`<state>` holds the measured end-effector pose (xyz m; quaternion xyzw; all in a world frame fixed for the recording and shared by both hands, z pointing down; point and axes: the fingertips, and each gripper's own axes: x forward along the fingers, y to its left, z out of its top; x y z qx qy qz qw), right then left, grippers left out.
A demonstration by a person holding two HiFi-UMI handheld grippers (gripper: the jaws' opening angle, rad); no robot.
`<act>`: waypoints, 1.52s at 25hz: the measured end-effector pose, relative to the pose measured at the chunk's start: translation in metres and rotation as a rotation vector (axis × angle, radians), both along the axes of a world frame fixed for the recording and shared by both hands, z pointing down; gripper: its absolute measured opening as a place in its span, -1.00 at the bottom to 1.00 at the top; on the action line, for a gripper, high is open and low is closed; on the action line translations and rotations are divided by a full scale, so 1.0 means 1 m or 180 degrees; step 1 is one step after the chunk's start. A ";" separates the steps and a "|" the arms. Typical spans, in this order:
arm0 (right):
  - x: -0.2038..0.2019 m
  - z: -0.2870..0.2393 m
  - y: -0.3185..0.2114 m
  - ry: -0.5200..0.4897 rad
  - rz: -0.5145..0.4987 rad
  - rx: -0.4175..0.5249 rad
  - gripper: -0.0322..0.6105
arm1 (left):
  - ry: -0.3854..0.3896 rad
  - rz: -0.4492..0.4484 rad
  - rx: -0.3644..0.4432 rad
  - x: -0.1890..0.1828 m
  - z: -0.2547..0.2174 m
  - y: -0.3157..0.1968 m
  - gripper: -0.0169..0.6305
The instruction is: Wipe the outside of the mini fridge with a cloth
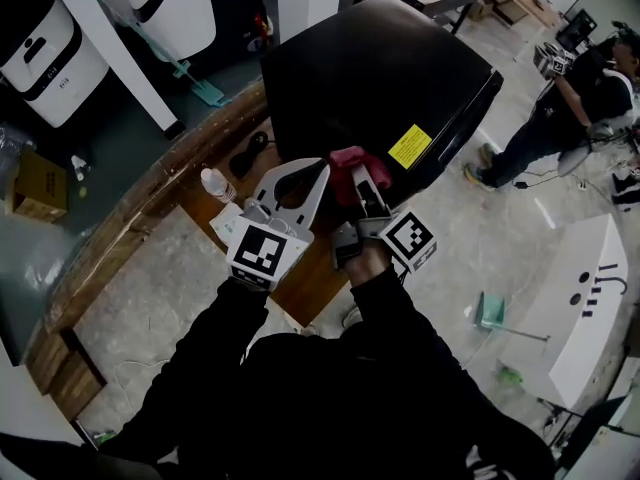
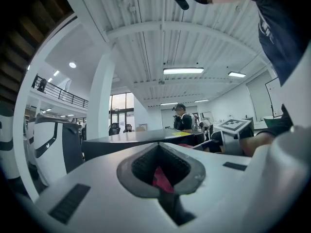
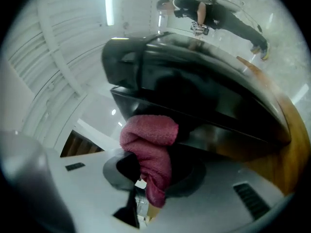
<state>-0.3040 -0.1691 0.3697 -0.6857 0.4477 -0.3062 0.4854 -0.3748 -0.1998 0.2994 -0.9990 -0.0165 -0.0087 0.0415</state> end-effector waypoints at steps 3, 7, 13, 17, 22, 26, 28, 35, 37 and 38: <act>0.004 0.029 0.004 -0.0236 -0.0005 -0.0014 -0.55 | -0.0151 -0.0012 -0.0056 0.010 0.022 0.002 -0.93; 0.007 0.077 0.008 -0.0437 0.0010 -0.0103 -0.55 | -0.0335 -0.0027 -0.0067 0.022 0.061 0.000 -0.93; 0.009 0.148 0.006 -0.0654 -0.0022 -0.0198 -0.55 | -0.0576 -0.0119 -0.0169 0.033 0.133 -0.005 -0.93; 0.011 0.207 0.005 -0.0958 -0.0028 -0.0353 -0.55 | -0.0854 -0.0136 -0.0285 0.041 0.190 -0.006 -0.93; 0.009 0.275 0.002 -0.1150 -0.0062 -0.0583 -0.55 | -0.1251 -0.0128 -0.0497 0.048 0.263 -0.005 -0.93; 0.019 0.320 -0.002 -0.1261 -0.0022 -0.0712 -0.55 | -0.1529 -0.0114 -0.0493 0.054 0.314 -0.007 -0.93; 0.017 0.340 -0.001 -0.1367 0.0026 -0.0784 -0.55 | -0.1647 -0.0164 -0.0545 0.049 0.333 -0.009 -0.93; 0.017 0.391 0.000 -0.1539 0.0110 -0.1007 -0.56 | -0.1759 -0.0259 -0.0666 0.038 0.361 -0.011 -0.93; 0.017 0.407 0.005 -0.1592 0.0150 -0.1110 -0.56 | -0.1745 -0.0309 -0.0664 0.033 0.361 -0.014 -0.93; 0.017 0.412 0.006 -0.1573 0.0153 -0.1160 -0.56 | -0.1728 -0.0337 -0.0650 0.030 0.358 -0.017 -0.93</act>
